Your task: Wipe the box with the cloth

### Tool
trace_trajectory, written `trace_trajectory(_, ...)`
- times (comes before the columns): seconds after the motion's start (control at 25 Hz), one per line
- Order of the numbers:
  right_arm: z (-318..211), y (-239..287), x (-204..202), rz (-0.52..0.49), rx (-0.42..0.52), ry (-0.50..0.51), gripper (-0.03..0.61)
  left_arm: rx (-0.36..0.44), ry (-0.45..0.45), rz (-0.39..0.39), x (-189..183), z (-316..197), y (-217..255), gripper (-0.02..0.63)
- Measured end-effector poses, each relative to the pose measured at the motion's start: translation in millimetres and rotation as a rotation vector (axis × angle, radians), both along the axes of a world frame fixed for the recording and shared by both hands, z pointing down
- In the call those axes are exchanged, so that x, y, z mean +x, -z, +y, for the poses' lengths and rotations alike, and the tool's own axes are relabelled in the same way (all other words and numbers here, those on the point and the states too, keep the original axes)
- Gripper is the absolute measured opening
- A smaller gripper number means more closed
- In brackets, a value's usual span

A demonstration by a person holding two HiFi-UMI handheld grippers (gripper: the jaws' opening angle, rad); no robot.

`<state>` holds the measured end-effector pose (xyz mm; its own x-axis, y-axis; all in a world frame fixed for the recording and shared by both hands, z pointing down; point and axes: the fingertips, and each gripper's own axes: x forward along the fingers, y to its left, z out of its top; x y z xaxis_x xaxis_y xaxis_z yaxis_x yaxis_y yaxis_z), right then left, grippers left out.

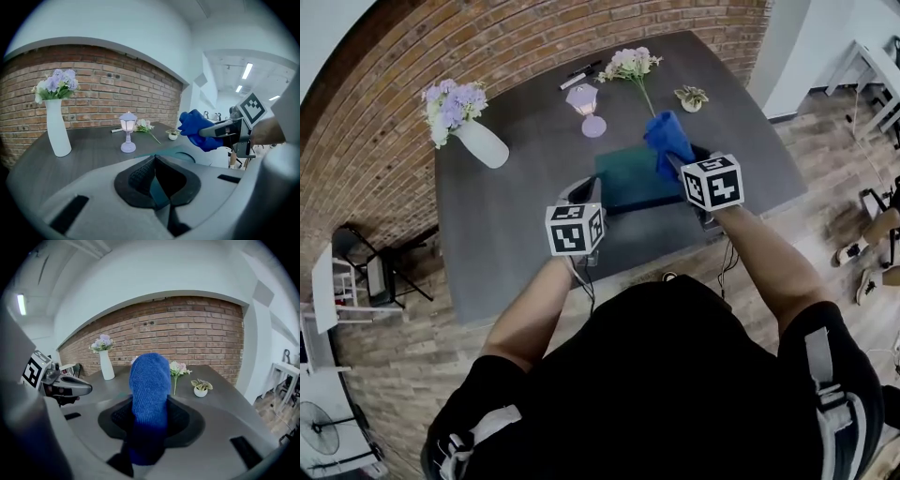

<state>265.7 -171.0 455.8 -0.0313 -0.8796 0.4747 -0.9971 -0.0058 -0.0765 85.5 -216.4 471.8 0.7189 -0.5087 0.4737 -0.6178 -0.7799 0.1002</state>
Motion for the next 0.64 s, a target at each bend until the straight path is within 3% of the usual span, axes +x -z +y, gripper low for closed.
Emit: trace_trajectory(0.64, 9.3, -9.8, 47.9, -0.026, -0.004, 0.008, 0.150, -0.015, 0.082, -0.013, 16.9, 0.8, 0.4, 0.009)
